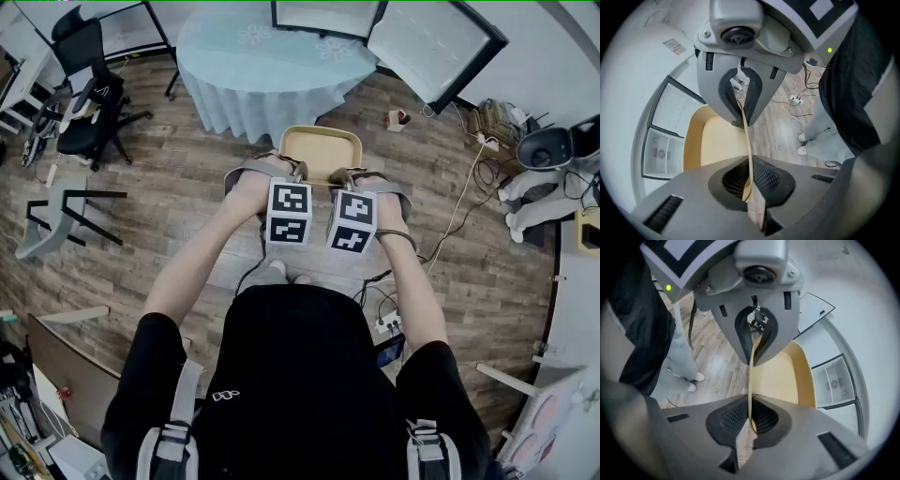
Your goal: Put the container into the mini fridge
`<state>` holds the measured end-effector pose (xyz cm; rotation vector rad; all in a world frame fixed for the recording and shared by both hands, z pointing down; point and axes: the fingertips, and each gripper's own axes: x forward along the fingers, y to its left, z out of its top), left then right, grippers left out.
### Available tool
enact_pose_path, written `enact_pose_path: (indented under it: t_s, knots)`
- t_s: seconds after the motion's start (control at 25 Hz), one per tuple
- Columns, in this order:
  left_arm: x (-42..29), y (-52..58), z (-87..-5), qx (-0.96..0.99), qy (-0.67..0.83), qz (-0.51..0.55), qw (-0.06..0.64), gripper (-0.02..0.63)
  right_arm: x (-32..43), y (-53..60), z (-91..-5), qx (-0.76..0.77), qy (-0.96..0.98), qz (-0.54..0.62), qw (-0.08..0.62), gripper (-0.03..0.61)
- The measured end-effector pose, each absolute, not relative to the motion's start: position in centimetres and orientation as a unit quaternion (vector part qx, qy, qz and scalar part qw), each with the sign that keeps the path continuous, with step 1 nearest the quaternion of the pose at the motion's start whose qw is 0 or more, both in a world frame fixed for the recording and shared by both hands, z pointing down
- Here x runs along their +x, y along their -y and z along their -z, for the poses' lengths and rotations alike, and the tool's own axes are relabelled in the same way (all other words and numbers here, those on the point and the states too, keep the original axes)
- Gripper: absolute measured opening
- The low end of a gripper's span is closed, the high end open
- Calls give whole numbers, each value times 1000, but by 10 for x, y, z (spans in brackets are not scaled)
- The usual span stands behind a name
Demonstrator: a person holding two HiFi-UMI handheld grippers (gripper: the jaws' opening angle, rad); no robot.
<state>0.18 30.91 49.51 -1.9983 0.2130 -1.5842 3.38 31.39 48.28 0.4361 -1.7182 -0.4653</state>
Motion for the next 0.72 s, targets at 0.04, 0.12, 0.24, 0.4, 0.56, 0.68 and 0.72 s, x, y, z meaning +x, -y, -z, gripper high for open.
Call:
enact_pose_path:
  t_s: [0.04, 0.12, 0.24, 0.4, 0.56, 0.68, 0.72]
  knots:
    - [1, -311, -495, -749, -79, 593, 285, 21, 33, -316, -483, 188, 744, 200, 609, 9]
    - [-1, -315, -495, -751, -78, 593, 281, 21, 32, -319, -483, 187, 744, 200, 609, 9]
    - [-2, -317, -494, -751, -81, 593, 278, 21, 30, -322, -482, 184, 744, 203, 610, 9]
    - [1, -319, -493, -751, -84, 594, 277, 21, 34, -323, -481, 180, 743, 204, 611, 9]
    - [4, -319, -493, -750, -85, 595, 278, 21, 36, -323, -481, 183, 743, 206, 609, 9]
    - [6, -320, -493, -747, -85, 597, 280, 21, 39, -325, -482, 187, 746, 204, 606, 11]
    - [8, -321, -493, -747, -85, 597, 282, 21, 40, -326, -482, 188, 746, 204, 605, 11]
